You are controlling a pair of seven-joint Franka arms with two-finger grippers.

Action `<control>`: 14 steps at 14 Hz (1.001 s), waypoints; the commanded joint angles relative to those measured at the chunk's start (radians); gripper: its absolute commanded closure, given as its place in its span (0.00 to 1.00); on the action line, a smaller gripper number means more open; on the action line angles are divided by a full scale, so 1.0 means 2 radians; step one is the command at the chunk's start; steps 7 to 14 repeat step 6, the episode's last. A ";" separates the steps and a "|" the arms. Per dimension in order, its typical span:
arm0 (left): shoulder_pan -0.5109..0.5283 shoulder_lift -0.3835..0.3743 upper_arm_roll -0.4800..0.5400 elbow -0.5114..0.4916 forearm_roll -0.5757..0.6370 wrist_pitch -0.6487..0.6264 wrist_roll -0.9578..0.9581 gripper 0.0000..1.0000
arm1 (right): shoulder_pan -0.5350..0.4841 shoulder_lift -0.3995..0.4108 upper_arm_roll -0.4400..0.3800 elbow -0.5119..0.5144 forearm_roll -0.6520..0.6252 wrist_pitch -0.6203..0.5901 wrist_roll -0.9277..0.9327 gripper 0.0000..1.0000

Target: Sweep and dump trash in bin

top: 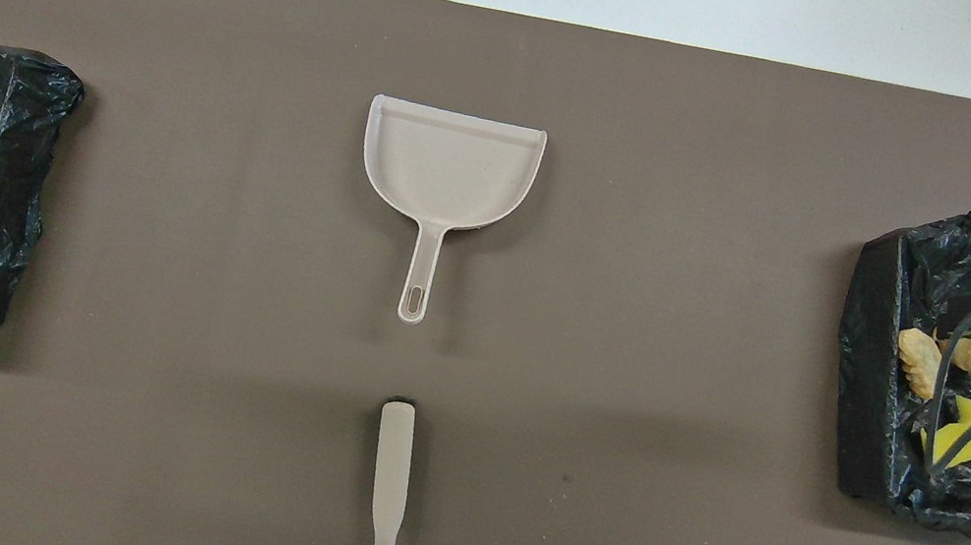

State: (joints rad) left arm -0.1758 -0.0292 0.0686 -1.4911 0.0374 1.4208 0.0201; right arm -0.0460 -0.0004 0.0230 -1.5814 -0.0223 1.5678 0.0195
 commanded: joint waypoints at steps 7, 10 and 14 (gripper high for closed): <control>0.006 -0.004 0.002 0.002 0.007 -0.010 0.007 0.00 | -0.003 -0.009 0.002 -0.010 0.008 0.002 0.008 0.00; 0.006 -0.004 0.002 0.002 0.007 -0.010 0.007 0.00 | -0.003 -0.009 0.002 -0.010 0.008 0.002 0.008 0.00; 0.006 -0.004 0.002 0.002 0.007 -0.010 0.007 0.00 | -0.003 -0.009 0.002 -0.010 0.008 0.002 0.008 0.00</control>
